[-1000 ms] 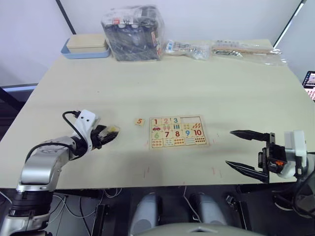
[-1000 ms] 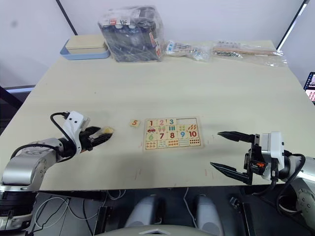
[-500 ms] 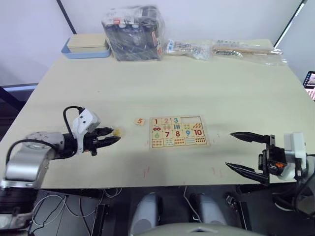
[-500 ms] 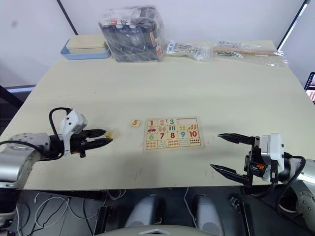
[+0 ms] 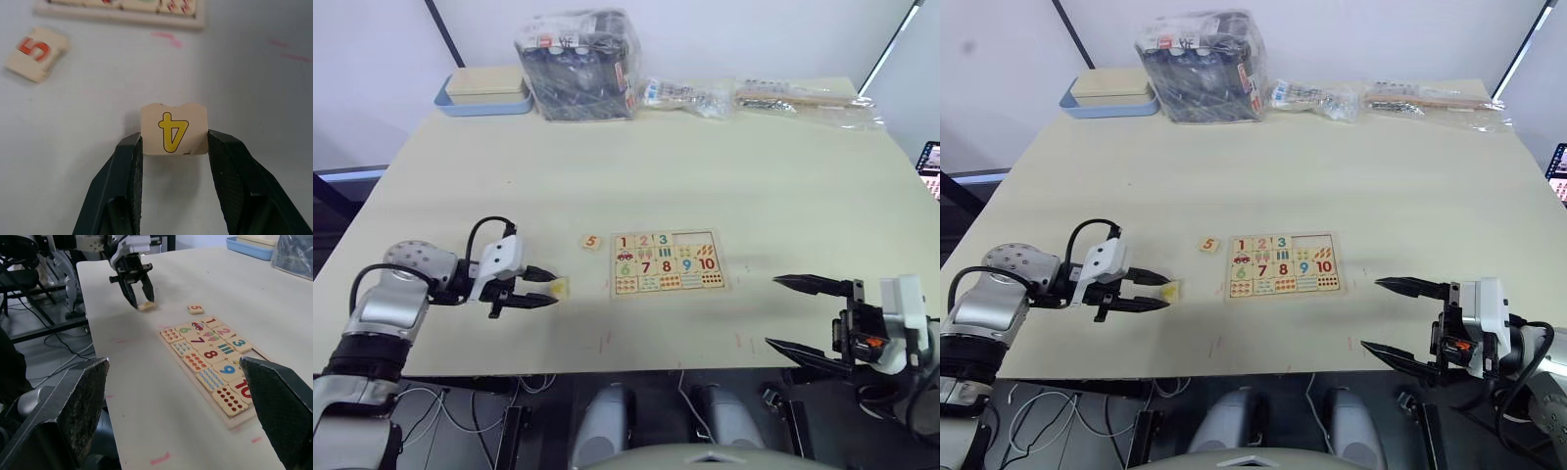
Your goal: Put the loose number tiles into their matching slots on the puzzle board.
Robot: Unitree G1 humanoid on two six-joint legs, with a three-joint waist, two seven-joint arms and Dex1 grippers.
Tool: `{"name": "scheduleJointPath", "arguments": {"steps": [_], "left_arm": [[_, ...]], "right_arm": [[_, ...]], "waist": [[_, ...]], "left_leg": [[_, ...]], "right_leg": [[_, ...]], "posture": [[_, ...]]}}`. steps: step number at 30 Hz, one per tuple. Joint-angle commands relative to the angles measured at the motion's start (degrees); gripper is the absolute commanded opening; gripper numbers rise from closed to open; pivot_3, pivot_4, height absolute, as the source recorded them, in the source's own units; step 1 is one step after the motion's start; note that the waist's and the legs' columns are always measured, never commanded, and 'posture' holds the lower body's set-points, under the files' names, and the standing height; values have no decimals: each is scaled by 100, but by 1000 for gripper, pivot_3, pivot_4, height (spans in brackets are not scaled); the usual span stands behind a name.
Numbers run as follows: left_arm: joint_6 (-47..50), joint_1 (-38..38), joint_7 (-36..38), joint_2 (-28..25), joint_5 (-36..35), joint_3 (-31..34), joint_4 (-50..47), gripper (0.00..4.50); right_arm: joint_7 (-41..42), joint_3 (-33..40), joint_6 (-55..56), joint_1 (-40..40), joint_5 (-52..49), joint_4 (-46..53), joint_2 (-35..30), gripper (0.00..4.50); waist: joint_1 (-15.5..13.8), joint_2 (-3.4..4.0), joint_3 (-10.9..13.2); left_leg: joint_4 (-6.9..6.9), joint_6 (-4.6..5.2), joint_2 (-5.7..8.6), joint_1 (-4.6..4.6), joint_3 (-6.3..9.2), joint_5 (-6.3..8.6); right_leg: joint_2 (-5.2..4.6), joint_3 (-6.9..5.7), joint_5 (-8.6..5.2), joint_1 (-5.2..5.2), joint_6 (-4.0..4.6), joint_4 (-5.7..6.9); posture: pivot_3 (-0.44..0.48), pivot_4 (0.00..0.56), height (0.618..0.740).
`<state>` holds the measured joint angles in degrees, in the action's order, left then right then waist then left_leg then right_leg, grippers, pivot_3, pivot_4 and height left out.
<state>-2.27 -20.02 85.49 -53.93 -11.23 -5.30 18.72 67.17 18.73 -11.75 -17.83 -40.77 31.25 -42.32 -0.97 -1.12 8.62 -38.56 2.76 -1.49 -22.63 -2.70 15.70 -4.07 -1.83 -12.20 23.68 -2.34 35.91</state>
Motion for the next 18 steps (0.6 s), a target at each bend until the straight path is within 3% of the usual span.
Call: {"name": "scheduleJointPath", "arguments": {"steps": [1, 4, 6, 11, 18], "left_arm": [[-318, -126, 78, -9, 205, -107, 197, 1490], [-274, -106, 145, 15, 189, -110, 220, 1490], [-241, -79, 170, 19, 151, -86, 181, 2521], [-122, 80, 42, -10, -21, 140, -73, 4451], [485, 655, 10, -296, -746, 917, -738, 4451]], "right_arm": [[38, 218, 134, -68, -72, 188, -29, 4500], [30, 243, 164, -110, -71, 189, -24, 4500], [20, 236, 183, -106, -68, 182, -30, 4500], [59, 252, 209, -92, -82, 144, -49, 4500], [232, 280, 246, 7, -96, -3, -103, 4500]], "waist": [[-3, 0, -1], [3, 1, -1], [2, 1, -1], [-4, 2, -2], [16, -3, -2]], "left_leg": [[-1, 0, 0, 0, 1, 0], [-1, 0, -1, 1, 1, 0], [-1, 0, -3, 1, 1, 0], [-2, 0, -9, 1, 3, 0], [-2, 0, -15, 1, 1, 0]], "right_leg": [[0, -1, 0, 0, 0, 0], [0, 1, 2, -1, -4, 1], [0, 1, 9, -1, -15, 2], [0, 0, 10, -1, -16, 2], [1, 1, 10, -1, -18, 1]], "posture": [[0, 150, 740], [0, 150, 740], [0, 150, 740], [0, 150, 740], [0, 150, 740]]}}
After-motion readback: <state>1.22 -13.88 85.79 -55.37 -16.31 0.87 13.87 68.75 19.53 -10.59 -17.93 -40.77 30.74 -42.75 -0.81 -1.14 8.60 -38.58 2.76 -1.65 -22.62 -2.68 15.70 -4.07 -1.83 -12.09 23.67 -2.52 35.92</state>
